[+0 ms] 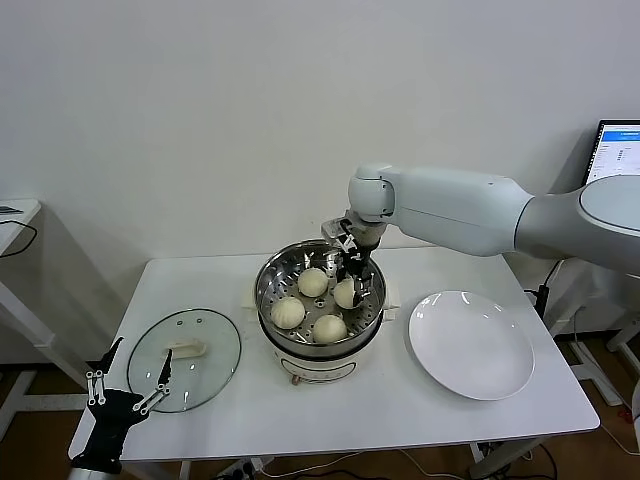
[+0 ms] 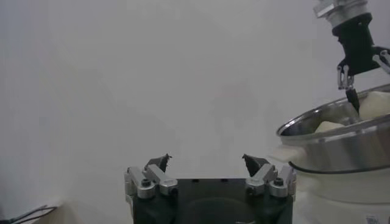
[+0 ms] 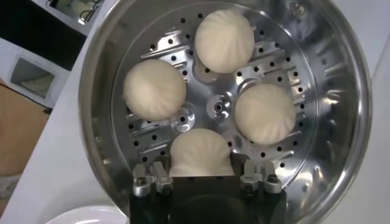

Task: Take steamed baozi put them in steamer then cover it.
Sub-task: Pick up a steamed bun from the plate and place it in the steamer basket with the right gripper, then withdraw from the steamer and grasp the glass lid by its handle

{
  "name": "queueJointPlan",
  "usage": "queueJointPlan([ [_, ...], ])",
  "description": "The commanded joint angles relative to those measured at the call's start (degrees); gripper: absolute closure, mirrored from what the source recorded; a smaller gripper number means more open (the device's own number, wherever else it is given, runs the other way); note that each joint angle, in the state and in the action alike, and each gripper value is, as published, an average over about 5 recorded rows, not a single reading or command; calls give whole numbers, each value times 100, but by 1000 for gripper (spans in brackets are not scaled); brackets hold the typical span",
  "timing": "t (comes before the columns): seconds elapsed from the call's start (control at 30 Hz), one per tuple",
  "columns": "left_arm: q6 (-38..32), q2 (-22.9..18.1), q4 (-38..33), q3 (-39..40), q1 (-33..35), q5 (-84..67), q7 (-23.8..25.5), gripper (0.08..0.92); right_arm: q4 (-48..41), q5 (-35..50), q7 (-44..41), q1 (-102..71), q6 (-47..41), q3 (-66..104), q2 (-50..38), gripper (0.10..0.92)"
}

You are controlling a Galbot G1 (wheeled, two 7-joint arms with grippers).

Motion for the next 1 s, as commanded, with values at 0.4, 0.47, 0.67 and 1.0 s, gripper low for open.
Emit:
queueJointPlan([
  [0.4,-7,-8,-1,-19,-6,0,-39,177,-69,-101,40,-111,-6,-36,74,319],
  [0.47,-7,-8,2,-26,-9,0,-41,177,-67,-76,75,-122,-6,-12,70,273],
  [0.67,1,-13,-15,-29,-13,1,-47,177,192,-39,105,-36,9,224,-190,205],
  [1.0,56,60,-51,17,-120,107,-96,177,1767,439,1191,241,351,1431,-2038,203],
])
